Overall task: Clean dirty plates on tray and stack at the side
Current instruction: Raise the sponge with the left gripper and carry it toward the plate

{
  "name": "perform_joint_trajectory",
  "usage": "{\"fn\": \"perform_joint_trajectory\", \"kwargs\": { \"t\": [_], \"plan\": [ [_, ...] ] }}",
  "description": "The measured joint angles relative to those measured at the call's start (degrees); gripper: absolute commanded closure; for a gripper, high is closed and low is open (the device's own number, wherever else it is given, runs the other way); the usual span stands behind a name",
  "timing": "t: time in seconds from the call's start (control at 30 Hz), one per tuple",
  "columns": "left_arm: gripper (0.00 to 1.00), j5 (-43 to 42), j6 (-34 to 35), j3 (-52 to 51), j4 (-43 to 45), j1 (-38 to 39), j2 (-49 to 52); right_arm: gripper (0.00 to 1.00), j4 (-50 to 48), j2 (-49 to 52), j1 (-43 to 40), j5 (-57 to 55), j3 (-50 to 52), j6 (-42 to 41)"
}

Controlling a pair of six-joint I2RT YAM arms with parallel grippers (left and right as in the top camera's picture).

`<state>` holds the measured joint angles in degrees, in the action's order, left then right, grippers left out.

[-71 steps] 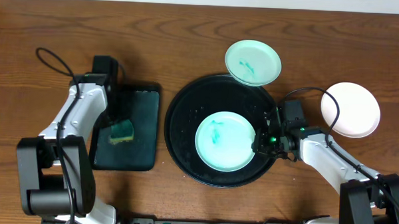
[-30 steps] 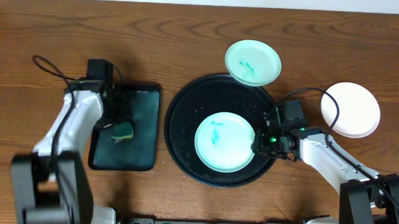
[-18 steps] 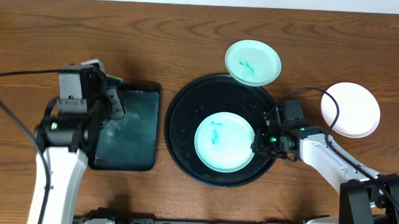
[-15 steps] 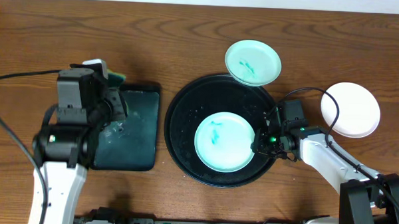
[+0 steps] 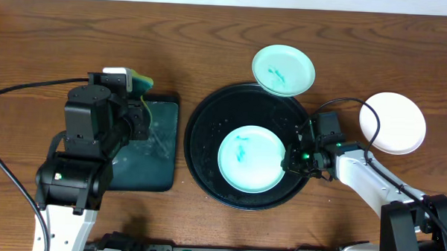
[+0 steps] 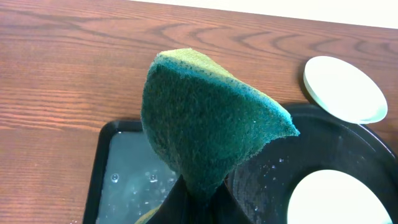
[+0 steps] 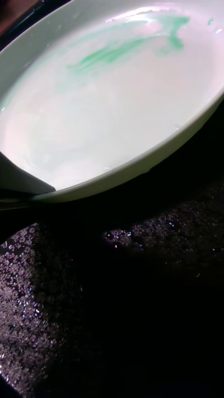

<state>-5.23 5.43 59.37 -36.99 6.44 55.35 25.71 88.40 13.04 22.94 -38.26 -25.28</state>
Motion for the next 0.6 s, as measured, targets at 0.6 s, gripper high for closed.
{"fn": "perform_joint_trajectory", "kwargs": {
  "t": [0.6],
  "plan": [
    [0.93,0.0,-1.03,0.0,0.0,0.0,0.0,0.99,-0.02,0.02,0.0,0.02,0.0,0.0]
  ]
}}
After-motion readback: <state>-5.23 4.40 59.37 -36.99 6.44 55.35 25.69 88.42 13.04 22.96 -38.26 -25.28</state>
